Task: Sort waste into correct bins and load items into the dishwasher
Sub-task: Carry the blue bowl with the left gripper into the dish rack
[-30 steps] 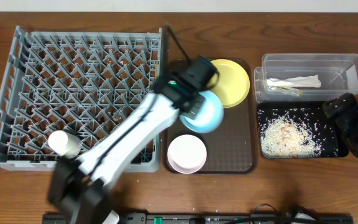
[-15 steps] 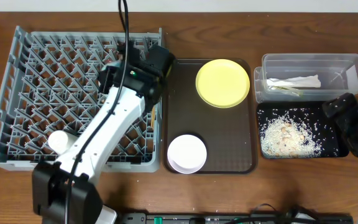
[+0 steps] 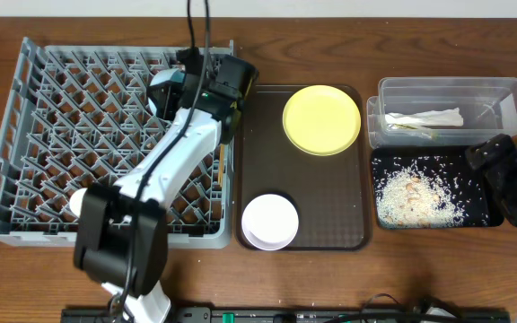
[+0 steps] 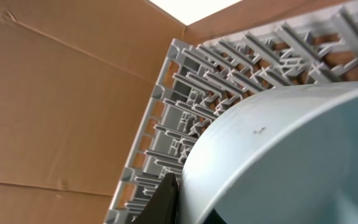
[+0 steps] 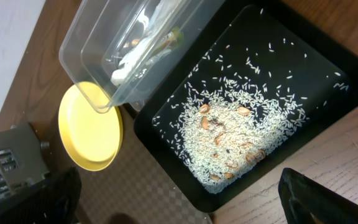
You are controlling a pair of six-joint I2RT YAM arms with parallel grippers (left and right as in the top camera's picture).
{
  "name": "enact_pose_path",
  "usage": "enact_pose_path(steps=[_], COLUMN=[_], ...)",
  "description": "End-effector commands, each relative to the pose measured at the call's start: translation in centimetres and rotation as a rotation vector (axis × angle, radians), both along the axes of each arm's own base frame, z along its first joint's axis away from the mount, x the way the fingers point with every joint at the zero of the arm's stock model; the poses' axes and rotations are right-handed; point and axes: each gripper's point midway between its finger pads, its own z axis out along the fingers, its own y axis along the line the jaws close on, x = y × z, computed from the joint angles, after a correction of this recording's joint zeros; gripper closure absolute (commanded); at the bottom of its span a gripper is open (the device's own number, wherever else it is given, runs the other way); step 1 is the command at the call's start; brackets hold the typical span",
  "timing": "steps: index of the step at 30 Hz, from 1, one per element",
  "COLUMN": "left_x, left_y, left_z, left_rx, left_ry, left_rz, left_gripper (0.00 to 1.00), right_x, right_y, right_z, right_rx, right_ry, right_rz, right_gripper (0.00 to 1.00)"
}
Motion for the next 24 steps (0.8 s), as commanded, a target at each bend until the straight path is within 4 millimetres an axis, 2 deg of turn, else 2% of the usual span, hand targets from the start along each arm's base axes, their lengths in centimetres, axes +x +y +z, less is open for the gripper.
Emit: enact_pose_path(steps=[1, 7, 12, 18, 20, 21, 22, 24], left_x=[0.1, 0.4, 0.3, 0.1, 0.0, 0.0, 0.0, -0.1], left_y=[0.5, -0.8, -2.5, -3.5, -3.7, -3.8, -4.0, -4.6], left_z=[-0.6, -2.5, -2.5, -2.5, -2.6, -2.7, -2.8, -3.0], left_rx=[0.13, 0.149, 0.152, 0.157, 0.156, 0.153, 0.15, 0.146], left_ry=[0.05, 0.091, 0.089, 0.097, 0.106, 0.108, 0.11, 0.123], left_rz=[0.024, -0.006, -0.046, -0.071, -0.078, -0.082, -0.088, -0.107], left_gripper=[0.93, 0.92, 0.92, 0.91, 0.83, 0.72, 0.67, 0.63], right_x=[-0.1, -0.1, -0.1, -0.1, -0.1, -0.1, -0.1, -0.1], right_y=[0.1, 0.1, 0.1, 0.1, 0.1, 0.1, 0.1, 0.1], right_z=[0.2, 0.2, 0.2, 0.2, 0.2, 0.2, 0.2, 0.2], right_rx=[0.006, 0.007, 0.006, 0.007, 0.007, 0.007, 0.007, 0.007], right_ry=[-0.007, -0.007, -0.007, -0.007, -0.007, -0.007, -0.007, -0.007], right_rz=[-0.006, -0.005, -0.006, -0.005, -0.005, -0.005, -0.005, -0.005], right_gripper=[0.01, 0.01, 0.01, 0.01, 0.01, 0.01, 0.01, 0.01])
